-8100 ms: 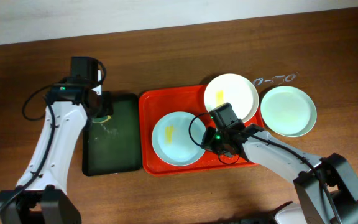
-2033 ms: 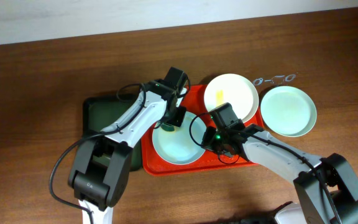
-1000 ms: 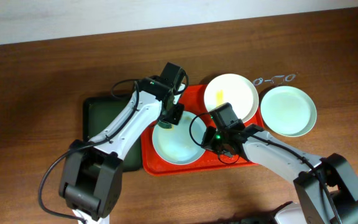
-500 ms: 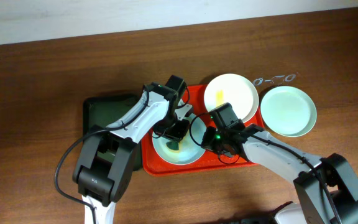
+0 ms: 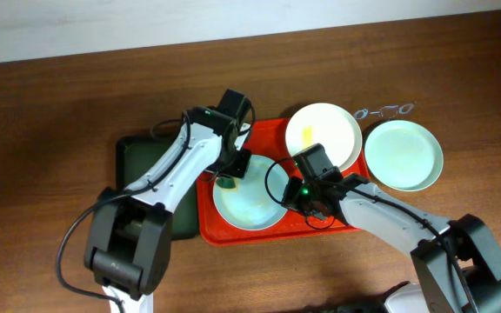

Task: Clean dirty plates on tray and stack at the side
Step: 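Carry the sponge back and lower it into the black tray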

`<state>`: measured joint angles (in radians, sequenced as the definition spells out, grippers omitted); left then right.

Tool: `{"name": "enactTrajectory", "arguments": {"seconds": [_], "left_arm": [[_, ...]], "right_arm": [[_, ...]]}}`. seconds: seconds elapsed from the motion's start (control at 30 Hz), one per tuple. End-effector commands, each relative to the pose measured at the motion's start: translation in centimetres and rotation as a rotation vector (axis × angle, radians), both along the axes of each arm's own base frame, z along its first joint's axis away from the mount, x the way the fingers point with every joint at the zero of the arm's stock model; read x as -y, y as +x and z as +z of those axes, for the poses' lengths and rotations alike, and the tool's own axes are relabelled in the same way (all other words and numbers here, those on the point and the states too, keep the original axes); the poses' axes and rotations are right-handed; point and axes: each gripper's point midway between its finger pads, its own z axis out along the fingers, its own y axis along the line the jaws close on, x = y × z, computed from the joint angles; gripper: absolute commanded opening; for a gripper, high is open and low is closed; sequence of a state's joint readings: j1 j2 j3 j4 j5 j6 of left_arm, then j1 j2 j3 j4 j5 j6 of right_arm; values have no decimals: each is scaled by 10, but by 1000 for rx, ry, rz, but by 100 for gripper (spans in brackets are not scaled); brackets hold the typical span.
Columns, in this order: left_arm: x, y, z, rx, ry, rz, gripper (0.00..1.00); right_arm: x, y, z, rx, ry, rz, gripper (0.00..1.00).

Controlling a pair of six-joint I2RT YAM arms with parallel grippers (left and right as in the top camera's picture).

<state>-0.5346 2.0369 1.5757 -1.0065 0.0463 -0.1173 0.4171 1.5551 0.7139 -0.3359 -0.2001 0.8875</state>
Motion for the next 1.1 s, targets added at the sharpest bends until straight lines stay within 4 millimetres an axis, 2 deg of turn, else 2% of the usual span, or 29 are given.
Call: {"name": "enactTrajectory", "arguments": {"seconds": [0.0,0.1,0.23,0.3,0.33,0.4,0.47,0.5,0.57,0.67,0.77,0.9,0.97,1.07], "left_arm": [[-13,-15,-42,-85,75,55,0],[-10,-34,-64,-174,76,42,0],[10,-56,-58,-256,-6,-15,0],[19,-59,-45,-272,-52,-23,0],[23,-55,-29,-252,-77,-25,0],[26,-42,0,-183,-115,-28,0],[20,-22,33,-73,-136,-9,0],[12,-12,47,-19,-127,7,0],[-16,9,73,97,-74,101,0],[-59,25,92,172,-11,209,0],[-105,32,89,158,52,312,0],[-151,43,86,155,60,432,0],[-167,45,83,150,62,474,0],[-175,45,78,147,65,493,0]], "right_arm": [[1,-2,-3,-5,-13,-4,4],[1,-2,-3,-5,-13,-4,4],[1,-2,-3,-5,-13,-4,4],[1,-2,-3,-5,-13,-4,4],[1,-2,-3,-5,-13,-4,4],[1,-2,-3,-5,-13,-4,4],[1,-2,-3,-5,-13,-4,4],[1,-2,-3,-5,-13,-4,4],[1,-2,-3,-5,-13,-4,4],[1,-2,-3,-6,-13,-4,4],[1,-2,-3,-6,-13,-4,4],[1,-2,-3,-6,-13,-4,4],[1,-2,-3,-5,-13,-4,4],[1,-2,-3,-5,-13,-4,4]]}}
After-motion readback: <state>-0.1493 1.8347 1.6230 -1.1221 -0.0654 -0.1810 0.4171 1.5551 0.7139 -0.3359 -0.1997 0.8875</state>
